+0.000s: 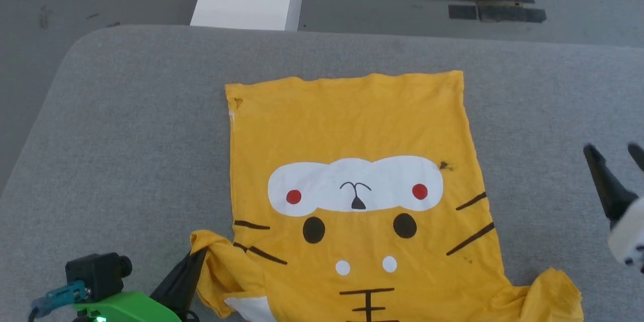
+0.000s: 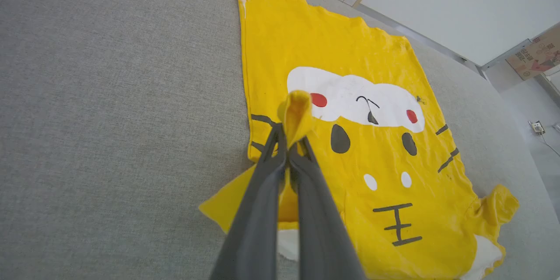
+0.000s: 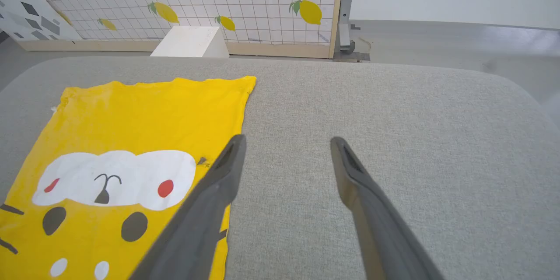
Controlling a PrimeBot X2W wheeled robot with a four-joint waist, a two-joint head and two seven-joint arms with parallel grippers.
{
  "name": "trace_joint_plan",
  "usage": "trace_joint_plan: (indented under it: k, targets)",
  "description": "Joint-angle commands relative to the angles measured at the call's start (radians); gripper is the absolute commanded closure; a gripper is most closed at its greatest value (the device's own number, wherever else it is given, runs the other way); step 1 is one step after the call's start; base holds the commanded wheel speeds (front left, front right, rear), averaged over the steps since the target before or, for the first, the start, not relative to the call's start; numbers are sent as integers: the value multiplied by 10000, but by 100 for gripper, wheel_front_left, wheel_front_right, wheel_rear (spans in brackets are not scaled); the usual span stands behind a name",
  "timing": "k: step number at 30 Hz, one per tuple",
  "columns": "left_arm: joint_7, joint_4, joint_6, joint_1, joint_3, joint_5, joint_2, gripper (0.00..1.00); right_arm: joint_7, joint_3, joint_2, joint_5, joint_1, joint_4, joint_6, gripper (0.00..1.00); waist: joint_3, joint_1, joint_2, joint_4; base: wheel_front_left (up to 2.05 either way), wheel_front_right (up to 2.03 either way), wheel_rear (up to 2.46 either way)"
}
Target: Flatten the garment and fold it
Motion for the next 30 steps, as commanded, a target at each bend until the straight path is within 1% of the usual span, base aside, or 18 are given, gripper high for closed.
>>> trace_joint_plan:
  k: [1, 2, 5, 8, 10, 12, 16, 21, 30]
  targets:
    - [-86, -48, -94, -218, 42, -122, 100, 100, -48, 190, -32, -238, -477, 268, -13, 0, 402, 1, 0, 128, 0, 0, 0]
    - [-101, -64, -251, -422, 53, -193, 192, 100, -107, 565, -193, -918, -1749, 1176, -13, 0, 815, 1, 0, 289, 0, 0, 0]
    - [-145, -62, -410, -637, 35, -264, 241, 100, 103, 890, -166, -1358, -2857, 2157, -13, 0, 1160, 1, 0, 470, 0, 0, 0]
    - [-166, -81, -578, -843, -3, -320, 311, 100, 593, 1207, -195, -1760, -3915, 3112, -13, 0, 1530, 1, 0, 698, 0, 0, 0]
    - [-183, -104, -673, -971, -20, -346, 356, 100, 958, 1293, -135, -1993, -4515, 3608, -13, 0, 1774, 1, 0, 864, 0, 0, 0]
    - [-208, -120, -759, -1074, -41, -370, 394, 100, 1295, 1192, 54, -2204, -5063, 4035, -13, 0, 1990, 1, 0, 1015, 0, 0, 0]
    - [-232, -106, -912, -1256, -134, -476, 429, 100, 1928, 1030, 269, -2768, -5850, 4637, -13, 0, 2429, 1, 0, 1333, 0, 0, 0]
    - [-301, 90, -1054, -1493, -204, -591, 463, 100, 2368, 808, 458, -3281, -6372, 5080, -13, 0, 2831, 1, 0, 1696, 0, 0, 0]
    - [-513, 413, -1265, -1828, -343, -748, 534, 100, 2356, 250, 633, -3964, -6722, 5318, -13, 0, 3340, 1, 0, 2135, 0, 0, 0]
